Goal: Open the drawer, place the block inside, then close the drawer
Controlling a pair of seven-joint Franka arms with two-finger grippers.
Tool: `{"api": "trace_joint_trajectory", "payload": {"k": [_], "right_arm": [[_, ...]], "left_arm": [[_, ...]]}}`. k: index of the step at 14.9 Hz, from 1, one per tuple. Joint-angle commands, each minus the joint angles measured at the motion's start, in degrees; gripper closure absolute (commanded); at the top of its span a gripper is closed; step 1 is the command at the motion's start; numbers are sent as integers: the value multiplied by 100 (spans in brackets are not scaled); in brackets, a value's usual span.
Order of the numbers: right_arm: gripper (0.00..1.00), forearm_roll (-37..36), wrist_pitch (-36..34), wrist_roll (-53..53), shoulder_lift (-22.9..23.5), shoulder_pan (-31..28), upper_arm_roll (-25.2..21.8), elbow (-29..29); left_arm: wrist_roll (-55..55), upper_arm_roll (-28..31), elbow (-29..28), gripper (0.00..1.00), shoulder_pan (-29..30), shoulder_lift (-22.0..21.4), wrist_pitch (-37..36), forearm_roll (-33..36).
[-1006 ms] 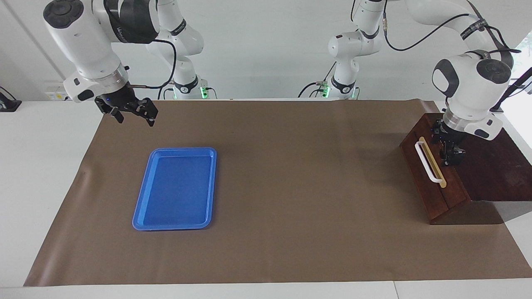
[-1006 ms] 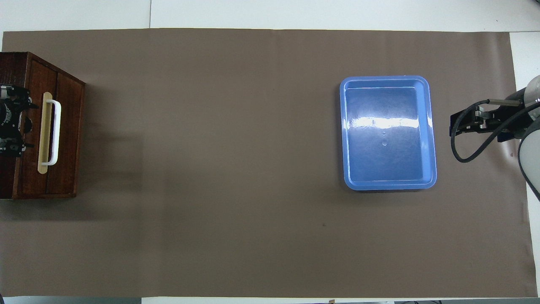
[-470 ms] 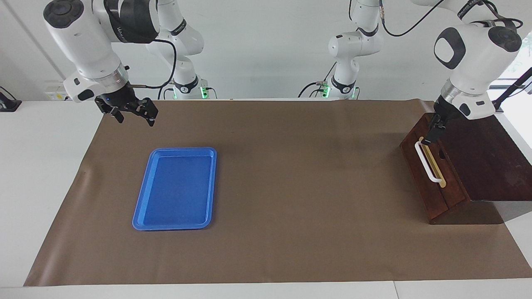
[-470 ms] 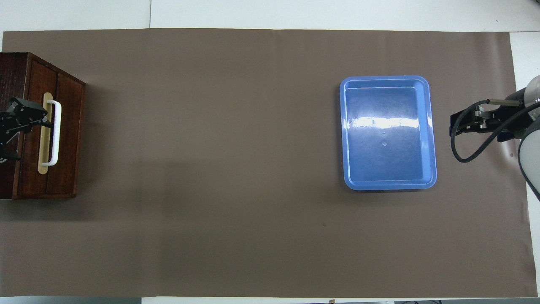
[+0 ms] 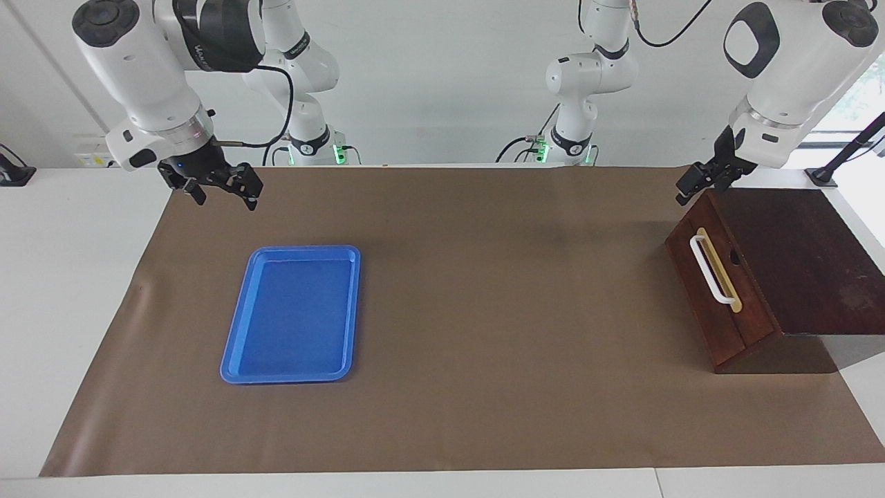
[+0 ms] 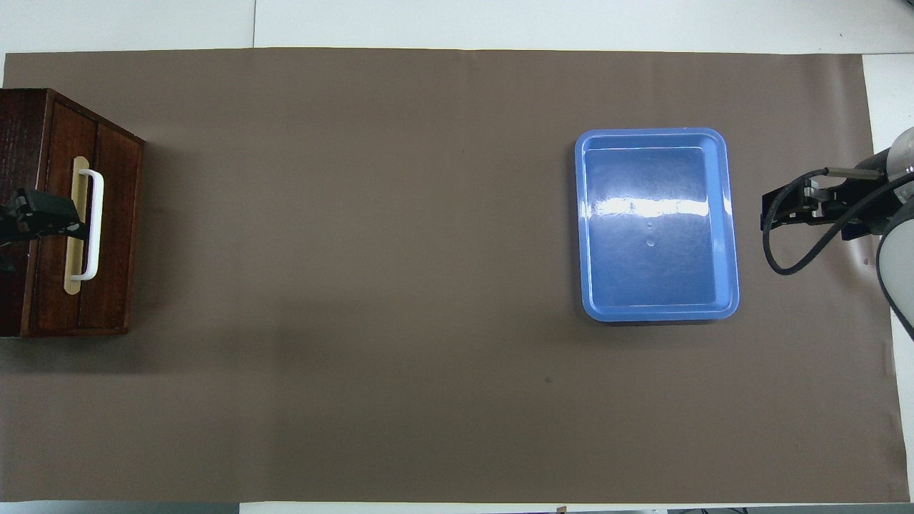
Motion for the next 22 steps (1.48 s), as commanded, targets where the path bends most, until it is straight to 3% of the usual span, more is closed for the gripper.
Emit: {"api": "trace_joint_trajectory", "payload": {"k": [1,6,22], "right_arm": [[0,-67,-9,93,-124,-70,67,-131],[0,-67,-9,93,-124,-70,67,-131],[0,-67,-9,85,-124,-70,67,-131]], "left_arm": [[423,52,480,0,-264,195,-421,-90],[1062,112,507,0,-318,450,-368,-90],[1100,42,622,0,-318,266,-263,-55]]}}
